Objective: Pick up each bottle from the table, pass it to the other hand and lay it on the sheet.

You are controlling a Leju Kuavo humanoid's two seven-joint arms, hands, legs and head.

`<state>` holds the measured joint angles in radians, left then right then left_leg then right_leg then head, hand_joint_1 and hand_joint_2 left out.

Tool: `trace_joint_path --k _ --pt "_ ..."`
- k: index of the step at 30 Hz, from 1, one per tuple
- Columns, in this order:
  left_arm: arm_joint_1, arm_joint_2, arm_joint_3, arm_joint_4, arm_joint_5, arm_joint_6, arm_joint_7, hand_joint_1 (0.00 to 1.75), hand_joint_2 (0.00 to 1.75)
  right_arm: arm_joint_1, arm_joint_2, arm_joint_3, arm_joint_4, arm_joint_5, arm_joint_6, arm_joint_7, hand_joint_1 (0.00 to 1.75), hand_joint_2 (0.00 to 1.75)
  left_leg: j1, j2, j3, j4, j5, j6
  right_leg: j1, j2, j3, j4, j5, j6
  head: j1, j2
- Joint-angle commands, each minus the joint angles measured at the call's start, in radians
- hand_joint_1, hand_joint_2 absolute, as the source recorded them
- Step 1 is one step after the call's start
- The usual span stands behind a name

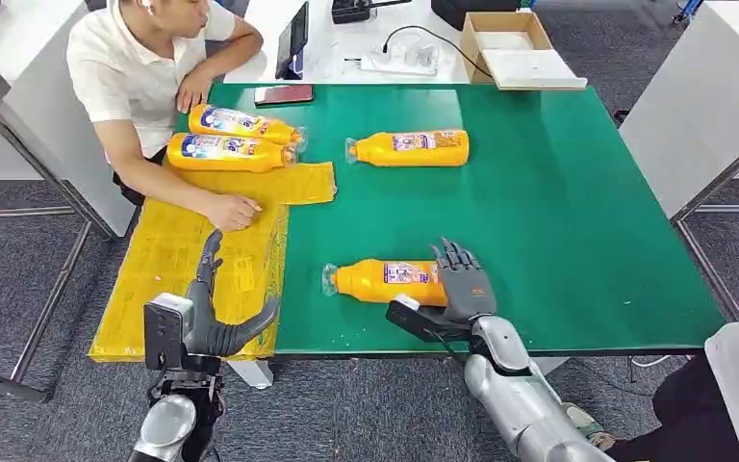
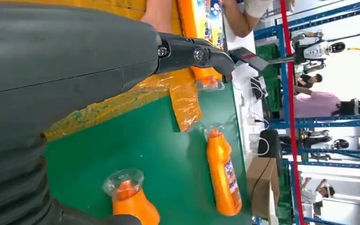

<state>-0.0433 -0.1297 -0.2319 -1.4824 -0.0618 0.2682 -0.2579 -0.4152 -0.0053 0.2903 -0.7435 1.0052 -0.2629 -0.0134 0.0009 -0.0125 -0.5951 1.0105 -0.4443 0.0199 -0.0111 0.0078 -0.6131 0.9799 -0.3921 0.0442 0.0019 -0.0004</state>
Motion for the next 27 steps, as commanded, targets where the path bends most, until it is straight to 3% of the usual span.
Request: trace_joint_path --k 1,2,12,20,24,27 --pt "-0.056 0.011 -0.021 0.074 0.039 -0.034 0.018 0.0 1.75 -0.085 -0.01 0.106 0.173 -0.005 0.104 0.027 0.68 1.75 0.0 0.001 0.003 -0.001 0.0 -0.001 0.0 0.0 0.002 -0.001 0.0 -0.001 0.0 0.0" --pt "-0.058 0.011 -0.023 0.076 0.041 -0.037 0.017 0.0 1.75 -0.094 -0.018 0.118 0.19 -0.007 0.127 0.025 1.71 1.75 0.0 0.001 0.004 -0.001 0.0 -0.001 0.001 -0.001 0.004 -0.001 -0.001 -0.002 0.0 0.0" --pt "-0.086 0.018 -0.023 0.109 0.114 -0.098 0.039 0.0 1.75 -0.159 -0.072 0.18 0.246 -0.042 0.26 0.044 1.75 1.75 0.0 0.002 0.01 -0.001 0.0 -0.001 0.001 0.0 0.009 -0.001 0.0 -0.002 0.0 0.0" --pt "-0.082 0.02 -0.021 0.103 0.123 -0.102 0.039 0.0 1.75 -0.162 -0.073 0.175 0.234 -0.076 0.264 0.033 1.75 1.75 0.0 0.002 0.015 -0.001 0.0 -0.001 0.001 0.001 0.014 -0.002 0.0 -0.002 0.0 0.0" --pt "-0.082 0.03 -0.028 0.1 0.145 -0.101 0.029 0.0 1.75 -0.124 -0.044 0.083 0.159 -0.279 0.252 -0.13 1.75 1.75 0.0 0.001 0.015 -0.002 0.0 -0.001 0.001 -0.001 0.015 -0.003 0.0 -0.002 0.0 0.0" --pt "-0.07 0.025 -0.02 0.083 0.169 -0.035 0.006 0.0 1.75 -0.042 0.006 0.025 -0.015 -0.416 0.113 -0.255 1.75 1.75 0.001 0.003 0.016 -0.001 -0.001 -0.001 0.001 0.001 0.015 -0.002 0.0 -0.002 0.0 0.0"
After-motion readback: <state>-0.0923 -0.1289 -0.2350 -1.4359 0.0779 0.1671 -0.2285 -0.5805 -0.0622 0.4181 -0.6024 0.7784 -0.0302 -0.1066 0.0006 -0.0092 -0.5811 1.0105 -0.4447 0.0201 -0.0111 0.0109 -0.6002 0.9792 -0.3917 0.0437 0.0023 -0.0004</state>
